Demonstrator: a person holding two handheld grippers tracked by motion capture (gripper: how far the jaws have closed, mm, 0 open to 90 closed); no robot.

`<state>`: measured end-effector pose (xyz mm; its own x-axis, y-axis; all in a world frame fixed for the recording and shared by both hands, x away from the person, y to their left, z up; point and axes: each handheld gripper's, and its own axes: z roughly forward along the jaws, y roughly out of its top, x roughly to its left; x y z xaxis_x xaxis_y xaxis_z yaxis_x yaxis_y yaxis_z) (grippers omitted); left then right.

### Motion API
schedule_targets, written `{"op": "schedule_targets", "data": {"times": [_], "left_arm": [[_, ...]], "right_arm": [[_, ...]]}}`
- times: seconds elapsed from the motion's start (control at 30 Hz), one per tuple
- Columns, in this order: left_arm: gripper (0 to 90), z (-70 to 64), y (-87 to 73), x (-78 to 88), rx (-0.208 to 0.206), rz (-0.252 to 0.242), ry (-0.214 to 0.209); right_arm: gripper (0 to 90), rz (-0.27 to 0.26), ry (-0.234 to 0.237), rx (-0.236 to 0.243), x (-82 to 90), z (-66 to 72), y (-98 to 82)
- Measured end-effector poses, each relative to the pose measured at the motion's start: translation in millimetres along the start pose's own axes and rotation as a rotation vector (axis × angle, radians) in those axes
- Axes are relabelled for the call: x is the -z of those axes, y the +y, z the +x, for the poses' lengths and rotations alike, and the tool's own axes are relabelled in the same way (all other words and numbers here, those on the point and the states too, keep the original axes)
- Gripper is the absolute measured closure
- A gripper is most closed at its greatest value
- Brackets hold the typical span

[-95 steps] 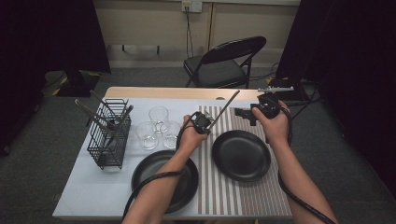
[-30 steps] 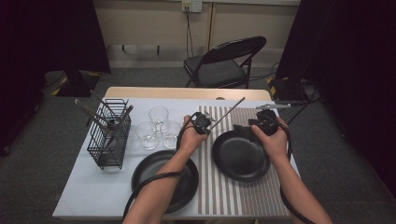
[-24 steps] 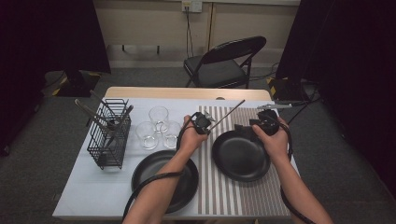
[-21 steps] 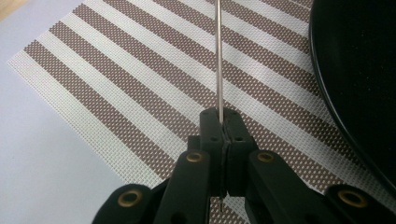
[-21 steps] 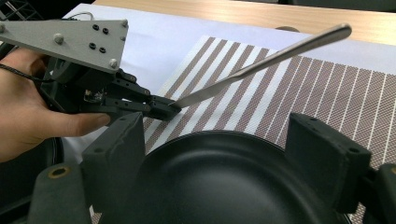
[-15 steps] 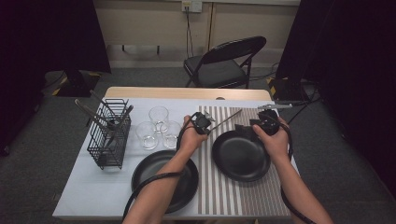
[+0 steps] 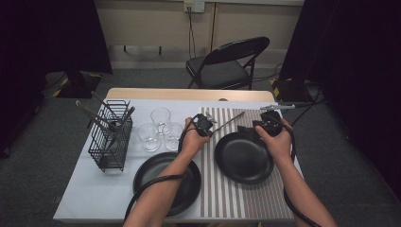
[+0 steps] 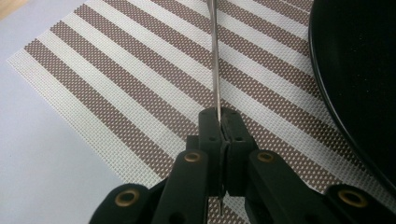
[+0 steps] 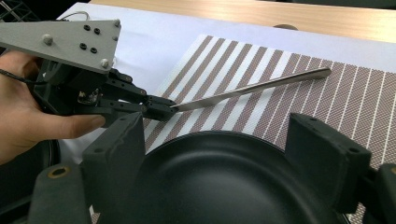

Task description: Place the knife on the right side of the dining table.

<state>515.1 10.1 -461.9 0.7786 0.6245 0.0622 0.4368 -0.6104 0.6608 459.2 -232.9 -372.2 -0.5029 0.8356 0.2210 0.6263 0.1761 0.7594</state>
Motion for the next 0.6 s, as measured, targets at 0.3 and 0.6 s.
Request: {"op": "schedule_targets", "data": {"times": [0.3,0.6], "left_arm": [[86.5,-0.3,-0.8,0.2,0.016,-0.008,0.009],[84.0,-0.3,-1.3,1.0,0.021,-0.008,0.008]], "right_arm": [[19.6,0.005,-0.005,-0.005,-0.9,-2.3,-0.7],[19.6,0.008,-0.011,-0.009,-0.6,-4.1,-1.2]]}}
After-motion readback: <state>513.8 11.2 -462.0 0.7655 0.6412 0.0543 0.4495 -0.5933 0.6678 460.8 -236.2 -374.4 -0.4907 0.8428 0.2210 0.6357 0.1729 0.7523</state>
